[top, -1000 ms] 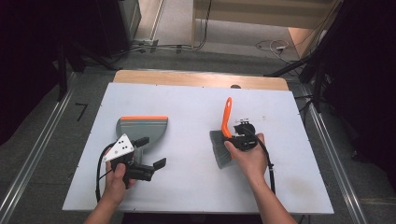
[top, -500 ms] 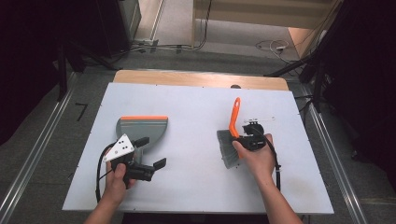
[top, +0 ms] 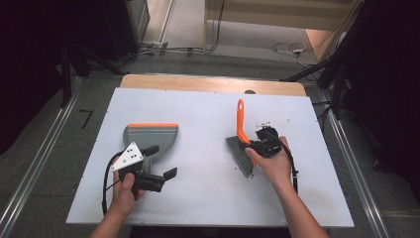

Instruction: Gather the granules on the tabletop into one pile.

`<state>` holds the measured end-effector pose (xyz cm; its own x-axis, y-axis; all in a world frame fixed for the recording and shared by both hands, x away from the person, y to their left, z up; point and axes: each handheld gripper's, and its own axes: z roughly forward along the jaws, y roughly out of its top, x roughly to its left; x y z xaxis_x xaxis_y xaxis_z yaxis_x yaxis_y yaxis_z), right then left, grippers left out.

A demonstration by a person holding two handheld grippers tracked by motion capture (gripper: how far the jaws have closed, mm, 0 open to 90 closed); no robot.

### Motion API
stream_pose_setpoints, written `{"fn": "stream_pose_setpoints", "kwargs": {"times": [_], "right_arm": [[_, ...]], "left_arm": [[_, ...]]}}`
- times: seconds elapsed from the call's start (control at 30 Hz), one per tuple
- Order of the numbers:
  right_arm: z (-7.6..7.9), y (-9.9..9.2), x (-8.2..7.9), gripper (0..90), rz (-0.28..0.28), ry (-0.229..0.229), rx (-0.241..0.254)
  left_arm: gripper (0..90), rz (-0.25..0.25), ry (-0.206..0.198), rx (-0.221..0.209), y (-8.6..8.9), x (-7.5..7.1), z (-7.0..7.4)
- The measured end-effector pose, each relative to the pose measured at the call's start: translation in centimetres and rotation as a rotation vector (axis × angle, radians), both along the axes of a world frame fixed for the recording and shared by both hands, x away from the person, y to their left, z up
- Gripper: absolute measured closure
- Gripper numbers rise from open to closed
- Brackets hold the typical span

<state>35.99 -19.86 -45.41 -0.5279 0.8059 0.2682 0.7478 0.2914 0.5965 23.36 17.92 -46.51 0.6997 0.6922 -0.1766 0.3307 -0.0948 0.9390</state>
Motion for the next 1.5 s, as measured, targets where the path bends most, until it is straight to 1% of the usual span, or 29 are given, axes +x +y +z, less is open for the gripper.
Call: {"fn": "stream_pose_setpoints", "kwargs": {"times": [0.07, 0.2, 0.3, 0.33, 0.4, 0.43, 0.47, 0.53, 0.63, 0.67, 0.7, 0.73, 0.77, 0.83, 0.87, 0.93, 0.97, 1.03, 1.07, 1.13, 1.2, 1.27, 1.5], "right_arm": [[0.8, 0.1, -0.1, 68.1, 0.033, -0.023, -0.019], [2.5, -0.3, -0.7, 68.1, 0.099, -0.055, -0.018], [3.5, -0.9, -1.3, 68.1, 0.187, -0.073, -0.023], [3.7, -1.1, -1.6, 68.1, 0.226, -0.083, -0.033], [4.1, -1.2, -2.2, 68.1, 0.3, -0.094, -0.075], [4.1, -1.3, -2.6, 68.2, 0.345, -0.107, -0.099], [4.0, -1.3, -3.0, 68.2, 0.399, -0.132, -0.123], [3.8, -1.4, -3.7, 68.2, 0.487, -0.155, -0.169], [3.2, -1.5, -4.5, 68.3, 0.582, -0.163, -0.223], [3.0, -1.6, -4.8, 68.3, 0.6, -0.155, -0.232], [2.6, -1.6, -4.8, 68.3, 0.638, -0.158, -0.233], [2.3, -1.7, -4.9, 68.3, 0.654, -0.146, -0.234], [2.0, -1.7, -5.0, 68.4, 0.671, -0.142, -0.233], [1.4, -1.7, -4.8, 68.4, 0.687, -0.108, -0.224], [1.1, -1.7, -4.7, 68.4, 0.69, -0.101, -0.224], [0.6, -1.7, -4.4, 68.4, 0.712, -0.12, -0.219], [0.5, -1.8, -4.0, 68.3, 0.713, -0.127, -0.206], [0.2, -2.0, -3.4, 68.0, 0.713, -0.143, -0.21], [0.1, -2.1, -3.1, 67.9, 0.722, -0.156, -0.201], [0.0, -2.1, -2.6, 67.8, 0.728, -0.166, -0.199], [0.0, -2.0, -2.0, 67.7, 0.742, -0.181, -0.207], [0.0, -2.0, -1.5, 67.7, 0.743, -0.185, -0.211], [-0.2, -1.8, 0.2, 67.6, 0.747, -0.183, -0.197]], "left_arm": [[0.0, 0.001, 0.001, -0.001, 0.0, 0.0, 0.0], [0.0, 0.001, -0.001, -0.002, 0.1, 0.0, 0.0], [0.0, 0.0, 0.0, 0.0, 0.1, 0.0, 0.0], [0.0, 0.001, 0.001, -0.001, 0.1, 0.0, 0.0], [0.0, 0.001, 0.002, -0.001, 0.0, 0.0, 0.0], [0.0, 0.001, 0.002, -0.002, 0.0, 0.0, 0.0], [0.0, 0.002, 0.002, -0.002, 0.0, 0.0, 0.0], [0.0, 0.003, 0.002, -0.003, -0.1, 0.0, 0.0], [0.0, 0.001, 0.003, -0.004, -0.1, 0.0, -0.1], [0.0, 0.001, 0.001, -0.003, -0.2, 0.0, 0.0], [0.0, 0.002, 0.0, -0.001, -0.2, 0.0, 0.0], [0.0, 0.002, -0.002, -0.002, -0.2, 0.0, 0.0], [0.0, -0.001, -0.005, -0.001, -0.3, 0.0, 0.0], [0.0, -0.002, -0.004, 0.005, -0.3, 0.0, 0.0], [0.0, -0.003, -0.001, 0.006, -0.3, 0.0, 0.0], [0.0, -0.002, -0.001, 0.005, -0.3, 0.0, 0.0], [0.0, -0.002, -0.001, 0.006, -0.3, 0.0, 0.0], [0.0, -0.002, -0.003, 0.004, -0.3, 0.0, 0.0], [0.0, -0.003, -0.003, 0.004, -0.3, -0.1, 0.0], [0.0, -0.002, -0.003, 0.004, -0.4, -0.1, -0.1], [0.0, -0.003, -0.002, 0.005, -0.4, -0.1, -0.1], [0.0, -0.003, -0.002, 0.003, -0.4, -0.1, -0.1], [0.0, -0.003, 0.0, 0.007, -0.4, 0.0, -0.1]]}}
